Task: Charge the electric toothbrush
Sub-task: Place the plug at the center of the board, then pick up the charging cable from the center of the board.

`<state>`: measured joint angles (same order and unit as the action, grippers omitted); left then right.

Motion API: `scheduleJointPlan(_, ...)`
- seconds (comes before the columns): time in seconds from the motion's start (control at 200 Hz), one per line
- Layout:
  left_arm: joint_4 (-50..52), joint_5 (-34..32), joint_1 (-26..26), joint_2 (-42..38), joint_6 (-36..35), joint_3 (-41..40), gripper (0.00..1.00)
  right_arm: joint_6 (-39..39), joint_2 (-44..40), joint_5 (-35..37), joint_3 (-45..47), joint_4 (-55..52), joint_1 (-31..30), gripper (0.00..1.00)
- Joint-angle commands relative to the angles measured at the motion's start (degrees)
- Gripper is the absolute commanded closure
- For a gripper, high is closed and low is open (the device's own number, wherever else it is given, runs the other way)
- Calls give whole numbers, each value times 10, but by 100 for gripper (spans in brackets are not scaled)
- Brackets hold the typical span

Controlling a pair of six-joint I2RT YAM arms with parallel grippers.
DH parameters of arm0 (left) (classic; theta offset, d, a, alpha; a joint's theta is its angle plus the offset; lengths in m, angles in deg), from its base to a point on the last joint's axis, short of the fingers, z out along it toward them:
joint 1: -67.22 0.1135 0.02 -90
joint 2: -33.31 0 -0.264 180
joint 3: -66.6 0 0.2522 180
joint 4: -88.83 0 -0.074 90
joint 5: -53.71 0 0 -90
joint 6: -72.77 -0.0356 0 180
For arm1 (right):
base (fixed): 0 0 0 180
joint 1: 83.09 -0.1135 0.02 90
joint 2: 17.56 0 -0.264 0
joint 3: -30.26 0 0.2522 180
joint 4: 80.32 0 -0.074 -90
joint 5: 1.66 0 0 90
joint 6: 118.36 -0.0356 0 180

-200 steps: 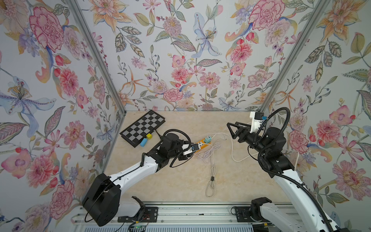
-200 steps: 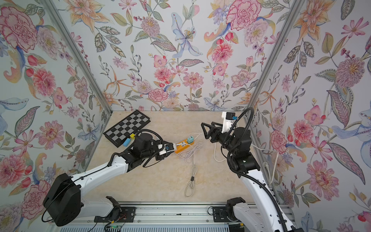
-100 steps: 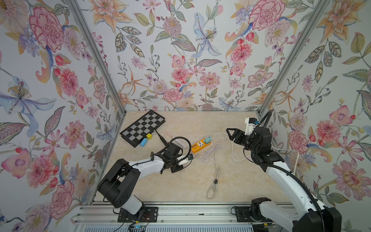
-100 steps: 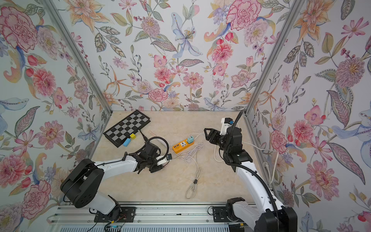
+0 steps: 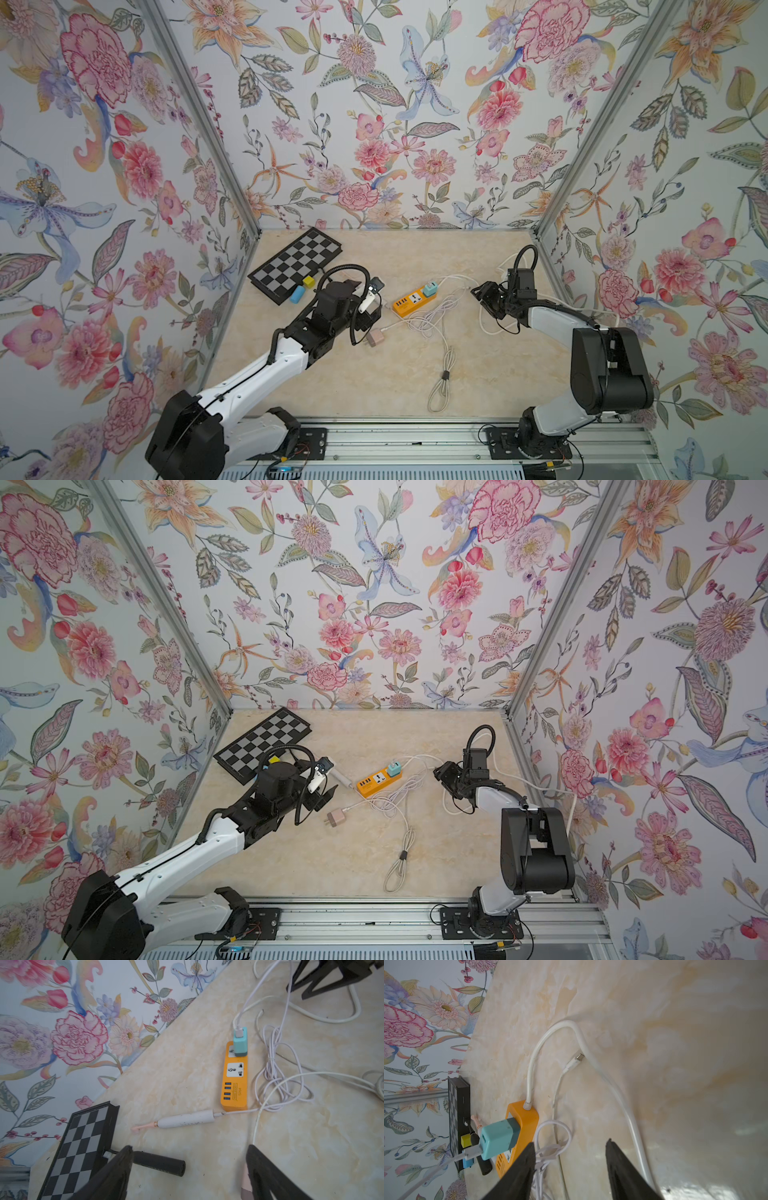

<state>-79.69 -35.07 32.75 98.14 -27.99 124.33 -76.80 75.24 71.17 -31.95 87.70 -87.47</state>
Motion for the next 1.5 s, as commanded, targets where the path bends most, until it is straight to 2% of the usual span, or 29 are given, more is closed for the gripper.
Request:
scheduleJointPlan(0.0, 1, -54, 5, -19, 62, 17, 11, -72, 32, 57, -50, 18, -33, 41)
scheduleJointPlan(0.09, 4, -63, 5, -29, 51, 17, 11, -88, 65, 136, -95, -20, -60, 40)
scheduleJointPlan(0.29, 70, -65, 5, -1, 23, 55, 6, -108, 147, 238, -194, -121, -86, 45)
scheduleJointPlan(0.495, 68, -23, 5, -4, 27, 58, 5, -94, 214, 232, -266, -169, -97, 46)
scheduleJointPlan(0.661, 64, -27, 5, -1, 28, 50, 4, -127, 223, 284, -284, -225, -126, 48)
scheduleJointPlan(0.876, 63, -32, 4, -3, 27, 48, 4, -121, 262, 341, -324, -292, -144, 55)
scheduleJointPlan(1.081, 60, -32, 4, -4, 27, 44, 3, -66, 297, 362, -336, -293, -144, 61)
scheduleJointPlan(1.146, 60, -31, 5, -4, 26, 44, 3, -51, 300, 353, -336, -292, -142, 65)
scheduleJointPlan(1.286, 55, -34, 4, -5, 23, 40, 3, -34, 284, 357, -321, -293, -144, 82)
scheduleJointPlan(1.391, 51, -35, 4, -7, 24, 38, 3, -14, 263, 359, -314, -291, -143, 88)
scheduleJointPlan(1.461, 50, -38, 4, -10, 25, 36, 3, 13, 242, 363, -311, -286, -140, 92)
scheduleJointPlan(1.496, 49, -39, 4, -11, 27, 36, 3, 37, 228, 364, -309, -277, -139, 98)
